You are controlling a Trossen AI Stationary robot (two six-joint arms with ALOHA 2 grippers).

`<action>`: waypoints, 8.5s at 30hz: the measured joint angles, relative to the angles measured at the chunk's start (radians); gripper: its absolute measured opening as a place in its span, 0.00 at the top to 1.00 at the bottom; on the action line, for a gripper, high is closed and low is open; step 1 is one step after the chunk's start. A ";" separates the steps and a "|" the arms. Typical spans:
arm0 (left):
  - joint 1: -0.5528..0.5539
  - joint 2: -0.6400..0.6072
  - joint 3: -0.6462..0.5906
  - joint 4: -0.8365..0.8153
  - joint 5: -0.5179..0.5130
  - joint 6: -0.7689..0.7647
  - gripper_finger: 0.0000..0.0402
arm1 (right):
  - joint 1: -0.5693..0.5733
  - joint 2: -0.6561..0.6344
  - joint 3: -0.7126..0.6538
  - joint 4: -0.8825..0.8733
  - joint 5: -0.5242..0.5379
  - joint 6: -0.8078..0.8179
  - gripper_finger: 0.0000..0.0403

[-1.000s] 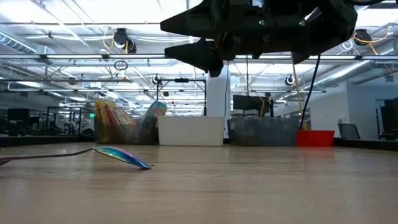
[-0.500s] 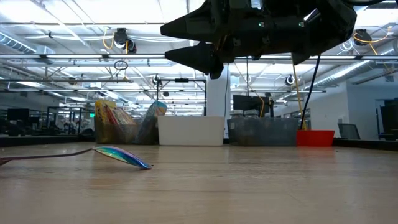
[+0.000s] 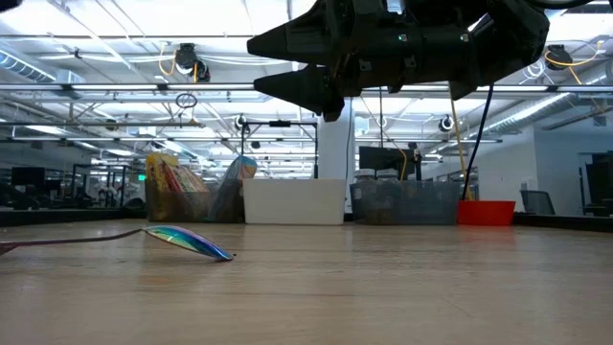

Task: Pick & Place Food Item
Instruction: Put the violet seasoning into the right black bin

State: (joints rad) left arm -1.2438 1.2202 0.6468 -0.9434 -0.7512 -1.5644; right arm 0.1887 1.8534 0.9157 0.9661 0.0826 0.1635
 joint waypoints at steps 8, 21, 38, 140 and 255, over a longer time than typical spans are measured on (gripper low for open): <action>0.052 -0.211 0.000 -0.093 -0.059 0.128 0.45 | -0.004 0.000 0.000 -0.018 0.021 -0.042 0.27; 0.458 -0.493 0.001 0.183 -0.047 0.835 0.45 | -0.146 0.057 0.009 -0.032 -0.125 -0.097 0.27; 0.833 -0.402 0.002 0.523 0.293 1.238 0.44 | -0.199 0.131 0.140 -0.027 -0.323 -0.091 0.25; 1.049 -0.429 0.002 0.841 0.570 1.565 0.32 | -0.117 0.132 0.188 0.024 -0.082 -0.124 0.52; 1.143 -0.147 -0.245 1.494 0.660 1.559 0.53 | -0.151 -0.052 0.188 -0.317 -0.096 -0.216 0.18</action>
State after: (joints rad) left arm -0.1009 1.0729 0.4019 0.5502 -0.0907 -0.0058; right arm 0.0376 1.8019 1.1034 0.6490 -0.0138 -0.0526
